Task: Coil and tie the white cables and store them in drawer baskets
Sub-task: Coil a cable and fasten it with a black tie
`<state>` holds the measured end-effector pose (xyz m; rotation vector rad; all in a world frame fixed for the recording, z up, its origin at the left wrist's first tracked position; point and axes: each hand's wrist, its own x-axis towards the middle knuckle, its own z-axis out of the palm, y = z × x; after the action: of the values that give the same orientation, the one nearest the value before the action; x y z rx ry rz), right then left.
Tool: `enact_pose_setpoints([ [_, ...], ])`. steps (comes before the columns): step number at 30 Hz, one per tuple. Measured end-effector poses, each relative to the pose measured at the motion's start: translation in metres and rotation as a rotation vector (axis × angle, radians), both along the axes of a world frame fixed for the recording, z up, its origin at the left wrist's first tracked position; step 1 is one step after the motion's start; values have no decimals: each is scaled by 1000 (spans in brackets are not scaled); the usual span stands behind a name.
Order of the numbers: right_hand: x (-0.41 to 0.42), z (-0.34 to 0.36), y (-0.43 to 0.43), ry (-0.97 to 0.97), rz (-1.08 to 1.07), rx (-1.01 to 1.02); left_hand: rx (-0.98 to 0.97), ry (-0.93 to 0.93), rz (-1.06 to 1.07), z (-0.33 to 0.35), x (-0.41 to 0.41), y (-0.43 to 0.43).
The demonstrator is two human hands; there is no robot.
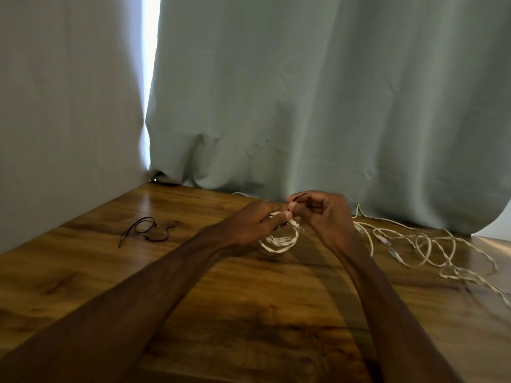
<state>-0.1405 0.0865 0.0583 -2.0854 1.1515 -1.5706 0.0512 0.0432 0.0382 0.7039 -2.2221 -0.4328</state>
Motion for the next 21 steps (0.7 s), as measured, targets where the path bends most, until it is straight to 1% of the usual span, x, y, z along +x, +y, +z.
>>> enact_pose_setpoints([
  [2, 1, 2, 2, -23, 4, -6, -46, -18, 1, 0, -1, -1],
  [9, 2, 5, 7, -8, -3, -39, -126, -41, 64, -5, 0, -12],
  [18, 4, 6, 11, 14, -68, -93, -115, -33, 66, -5, 1, -7],
  [21, 5, 8, 13, 50, -95, -106, -134, -35, 109, -8, 0, -12],
])
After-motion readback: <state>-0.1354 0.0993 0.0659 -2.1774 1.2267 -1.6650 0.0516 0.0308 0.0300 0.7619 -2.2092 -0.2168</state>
